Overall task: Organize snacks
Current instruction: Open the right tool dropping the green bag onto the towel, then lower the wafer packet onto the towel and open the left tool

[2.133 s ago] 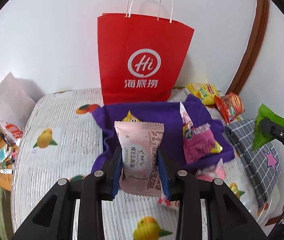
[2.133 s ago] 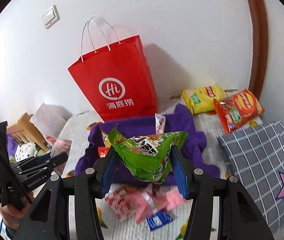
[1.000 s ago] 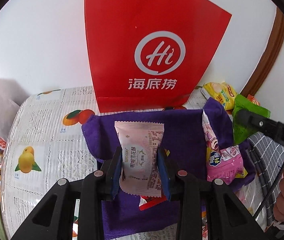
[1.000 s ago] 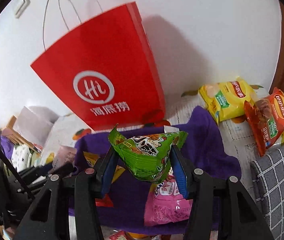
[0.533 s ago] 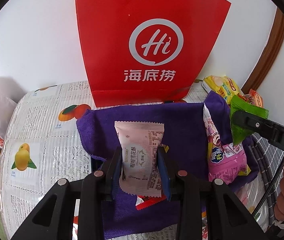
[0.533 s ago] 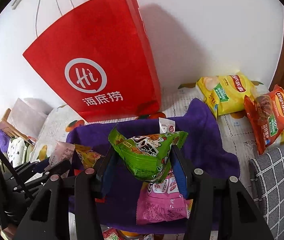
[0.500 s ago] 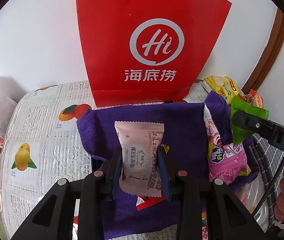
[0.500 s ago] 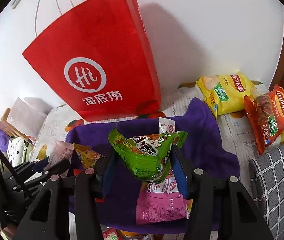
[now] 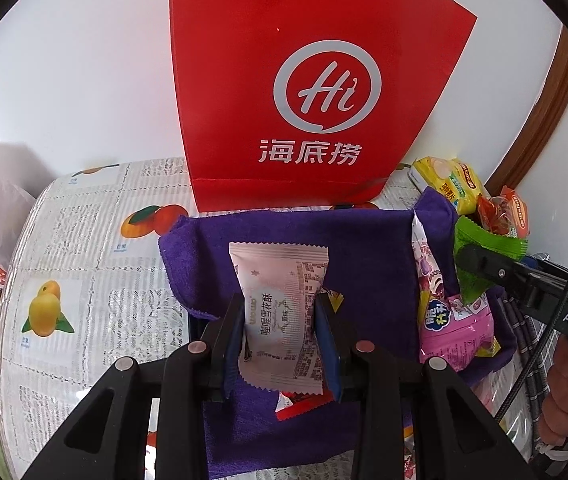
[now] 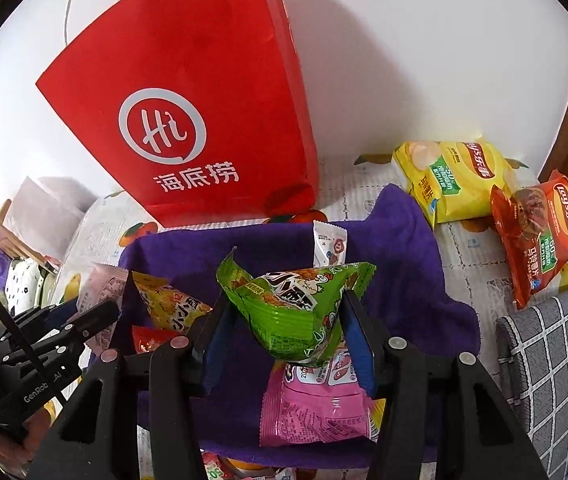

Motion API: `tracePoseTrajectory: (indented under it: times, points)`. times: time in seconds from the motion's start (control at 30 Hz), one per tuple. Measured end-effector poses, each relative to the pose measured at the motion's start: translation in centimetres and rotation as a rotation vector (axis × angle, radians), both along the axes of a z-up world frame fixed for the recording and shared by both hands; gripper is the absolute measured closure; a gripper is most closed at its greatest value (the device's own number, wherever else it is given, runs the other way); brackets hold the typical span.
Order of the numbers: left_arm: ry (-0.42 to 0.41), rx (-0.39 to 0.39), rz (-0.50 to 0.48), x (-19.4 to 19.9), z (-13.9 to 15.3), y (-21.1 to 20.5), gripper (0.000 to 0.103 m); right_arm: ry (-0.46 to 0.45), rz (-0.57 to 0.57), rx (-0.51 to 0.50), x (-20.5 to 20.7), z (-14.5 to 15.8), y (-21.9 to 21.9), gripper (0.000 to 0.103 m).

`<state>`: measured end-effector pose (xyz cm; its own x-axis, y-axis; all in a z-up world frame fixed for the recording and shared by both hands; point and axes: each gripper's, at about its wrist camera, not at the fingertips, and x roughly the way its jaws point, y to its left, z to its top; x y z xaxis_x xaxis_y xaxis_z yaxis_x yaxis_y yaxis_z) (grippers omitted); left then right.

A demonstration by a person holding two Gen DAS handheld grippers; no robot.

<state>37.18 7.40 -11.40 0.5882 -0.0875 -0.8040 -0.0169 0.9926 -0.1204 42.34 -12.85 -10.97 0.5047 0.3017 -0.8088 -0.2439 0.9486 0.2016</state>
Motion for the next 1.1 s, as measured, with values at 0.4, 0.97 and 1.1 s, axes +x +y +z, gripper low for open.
tracePoseTrajectory:
  times: [0.4,0.97,1.1]
  points:
    - [-0.003,0.010,-0.002,-0.1,-0.1,-0.3,0.071,0.009,0.018,-0.044,0.3,-0.8,0.7,0.051]
    - [0.003,0.011,-0.017,-0.1,-0.2,-0.8,0.070,0.019,0.027,-0.026,0.2,-0.5,1.0,0.051]
    - [0.013,0.008,-0.031,0.0,-0.4,-1.4,0.069,0.014,0.011,-0.019,0.1,0.1,0.4,0.051]
